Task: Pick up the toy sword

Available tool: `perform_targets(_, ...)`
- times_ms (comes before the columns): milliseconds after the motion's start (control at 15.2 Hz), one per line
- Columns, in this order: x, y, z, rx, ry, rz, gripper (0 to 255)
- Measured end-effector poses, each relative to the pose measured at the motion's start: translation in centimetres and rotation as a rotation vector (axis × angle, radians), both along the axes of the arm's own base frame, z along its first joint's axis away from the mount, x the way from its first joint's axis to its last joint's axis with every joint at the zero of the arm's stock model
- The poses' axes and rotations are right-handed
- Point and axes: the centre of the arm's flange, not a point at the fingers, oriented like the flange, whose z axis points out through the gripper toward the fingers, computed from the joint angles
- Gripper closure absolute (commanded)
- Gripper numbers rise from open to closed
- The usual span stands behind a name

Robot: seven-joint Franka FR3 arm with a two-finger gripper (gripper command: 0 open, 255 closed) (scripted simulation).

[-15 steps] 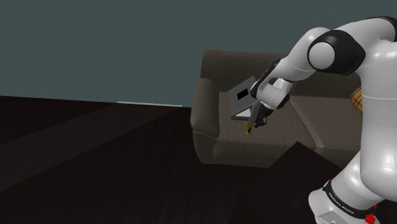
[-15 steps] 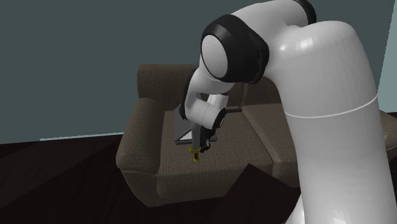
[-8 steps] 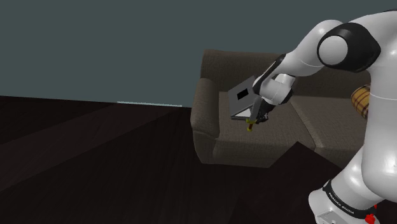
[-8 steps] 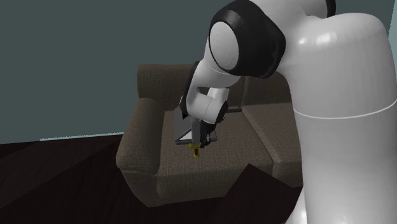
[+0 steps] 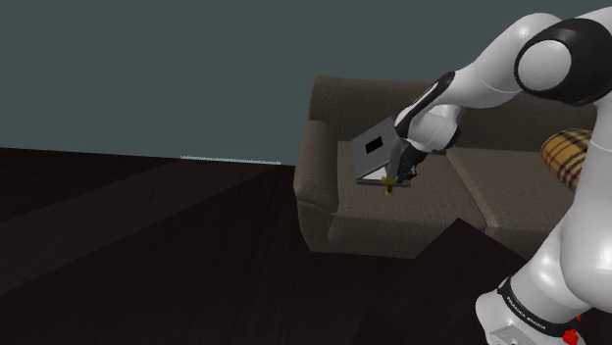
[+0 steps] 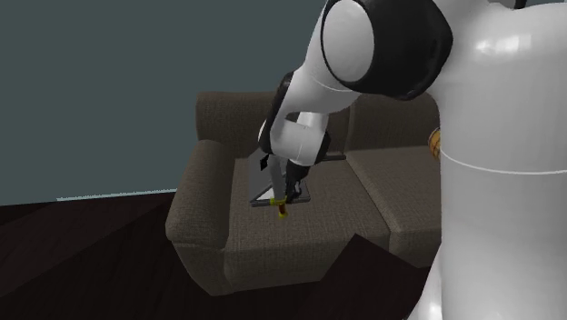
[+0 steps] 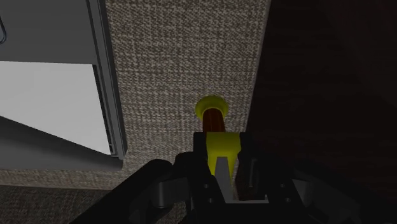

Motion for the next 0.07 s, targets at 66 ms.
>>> perform_targets(66,-0.01,-0.02,0.38,0.0,0.0,0.0,255)
